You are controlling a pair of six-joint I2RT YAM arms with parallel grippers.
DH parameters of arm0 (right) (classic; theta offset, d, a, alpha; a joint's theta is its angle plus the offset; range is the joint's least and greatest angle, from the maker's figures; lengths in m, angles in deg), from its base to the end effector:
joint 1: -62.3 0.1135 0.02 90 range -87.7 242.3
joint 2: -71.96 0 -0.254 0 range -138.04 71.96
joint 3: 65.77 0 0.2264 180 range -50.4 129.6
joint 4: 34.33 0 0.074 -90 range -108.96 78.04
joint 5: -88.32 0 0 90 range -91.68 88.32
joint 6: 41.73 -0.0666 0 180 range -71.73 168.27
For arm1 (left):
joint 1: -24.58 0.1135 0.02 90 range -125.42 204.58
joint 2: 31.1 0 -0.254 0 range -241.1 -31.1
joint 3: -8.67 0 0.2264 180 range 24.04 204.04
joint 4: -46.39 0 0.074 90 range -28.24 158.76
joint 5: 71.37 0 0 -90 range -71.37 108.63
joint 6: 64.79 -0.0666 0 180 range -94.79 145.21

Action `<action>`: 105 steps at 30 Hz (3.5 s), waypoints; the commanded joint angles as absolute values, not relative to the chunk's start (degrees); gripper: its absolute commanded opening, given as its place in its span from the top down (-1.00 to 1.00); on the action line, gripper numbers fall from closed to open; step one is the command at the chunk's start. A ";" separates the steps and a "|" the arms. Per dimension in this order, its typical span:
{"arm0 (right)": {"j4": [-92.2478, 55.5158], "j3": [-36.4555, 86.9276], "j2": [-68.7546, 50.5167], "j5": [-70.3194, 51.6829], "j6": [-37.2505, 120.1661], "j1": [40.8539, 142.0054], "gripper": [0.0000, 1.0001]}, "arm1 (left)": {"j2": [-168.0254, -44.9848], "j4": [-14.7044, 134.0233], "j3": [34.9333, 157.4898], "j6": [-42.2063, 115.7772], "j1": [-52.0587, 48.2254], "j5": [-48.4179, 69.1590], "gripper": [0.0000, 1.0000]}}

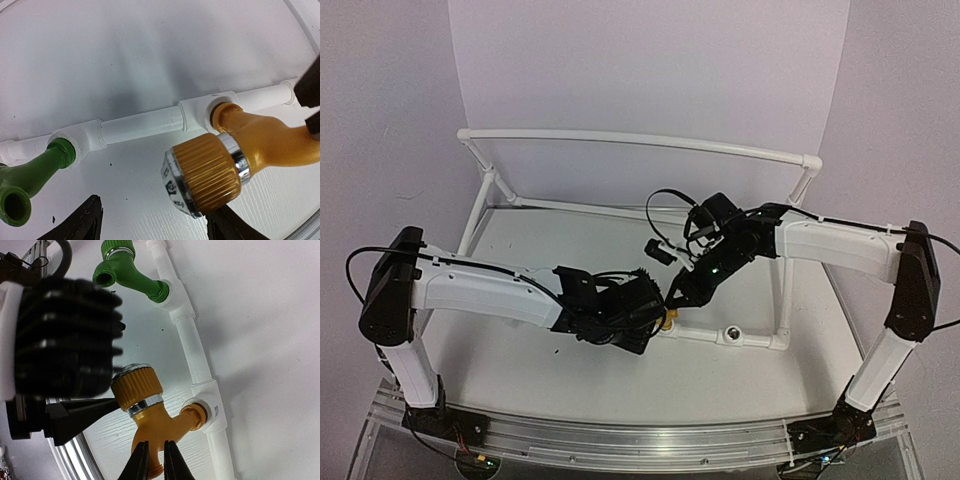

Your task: Install the water faucets

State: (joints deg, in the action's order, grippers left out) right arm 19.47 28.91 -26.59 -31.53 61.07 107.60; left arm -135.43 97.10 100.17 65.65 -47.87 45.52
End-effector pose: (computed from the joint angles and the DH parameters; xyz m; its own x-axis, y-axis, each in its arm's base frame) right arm 0.2255 0.2750 0.2381 -0.4015 -0.6789 -0.6147 -0.9154 0.2773 0.2916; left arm 0.1382 -0.3371 0.1899 -0.7176 0.3506 -0.6018 0.4258 0.9046 0.0191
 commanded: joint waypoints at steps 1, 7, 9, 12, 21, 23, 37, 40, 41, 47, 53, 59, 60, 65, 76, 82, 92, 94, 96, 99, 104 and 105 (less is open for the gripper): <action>27.62 25.31 -25.75 -31.88 61.65 107.65 0.77 | -131.72 92.33 100.09 64.75 -45.06 48.31 -0.40; 27.80 22.97 -25.25 -35.79 62.16 107.66 0.81 | -132.95 89.48 102.48 61.40 -43.62 46.25 -0.40; 27.80 22.32 -25.07 -37.29 62.08 107.72 0.81 | -133.25 88.96 103.23 60.65 -43.06 45.55 -0.39; 27.81 21.38 -24.41 -38.76 61.98 107.73 0.81 | -133.36 88.92 103.97 60.19 -42.60 45.58 -0.39; 29.38 22.49 -22.09 -42.58 62.78 107.72 0.67 | -133.04 88.15 104.37 59.95 -41.58 45.81 -0.38; 29.81 23.19 -21.77 -43.15 63.36 107.71 0.56 | -132.75 87.43 104.17 59.80 -41.28 45.02 -0.37; 30.43 28.24 -17.29 -46.32 66.65 101.30 -0.41 | -136.85 84.95 109.10 56.32 -40.18 37.93 -0.26; 30.44 28.50 -16.30 -45.96 66.92 99.75 -0.48 | -137.58 83.99 109.78 55.47 -39.91 36.18 -0.25; 30.43 28.77 -16.03 -45.84 67.02 99.05 -0.49 | -138.11 84.03 110.24 55.17 -39.83 35.64 -0.25; 30.53 30.03 -15.33 -45.93 67.30 95.24 -0.49 | -137.01 81.33 108.98 56.89 -39.21 31.77 -0.28; 30.44 31.54 -15.70 -45.65 67.19 92.85 -0.50 | -136.69 75.78 107.29 57.92 -38.70 22.73 -0.46; 30.58 33.83 -15.99 -45.63 66.88 90.37 -0.52 | -138.44 74.41 108.06 59.21 -38.70 18.57 -0.47; 30.61 34.00 -15.92 -45.71 66.81 90.06 -0.53 | -138.75 74.02 108.20 59.29 -38.70 17.73 -0.47; 30.61 33.56 -15.53 -45.89 66.56 89.37 -0.55 | -141.20 73.16 110.03 58.74 -38.70 13.79 -0.46; 30.63 33.60 -15.45 -45.55 65.99 88.13 -0.56 | -146.27 76.20 116.80 53.71 -39.49 7.92 -0.41; 30.78 36.61 -16.59 -45.17 65.36 86.91 -0.57 | -150.19 84.25 123.71 49.11 -42.16 8.42 -0.36; 31.05 37.86 -17.67 -45.03 65.48 86.41 -0.57 | -152.63 96.69 130.63 44.59 -46.68 15.07 -0.24; 31.05 37.69 -17.82 -45.17 65.65 86.39 -0.57 | -152.57 98.08 130.94 44.53 -47.56 15.73 -0.24; 31.05 37.47 -18.01 -45.30 65.75 86.41 -0.57 | -152.65 99.51 131.28 44.74 -48.10 16.64 -0.24; 31.02 37.34 -18.23 -45.36 65.89 86.47 -0.57 | -152.62 100.78 131.47 44.90 -48.47 17.68 -0.24; 30.96 36.98 -19.18 -43.78 66.40 86.47 -0.56 | -151.95 99.74 131.78 45.76 -48.45 21.81 -0.31; 30.95 36.66 -19.44 -43.33 66.77 86.45 -0.55 | -151.55 99.25 131.94 45.87 -48.40 22.69 -0.34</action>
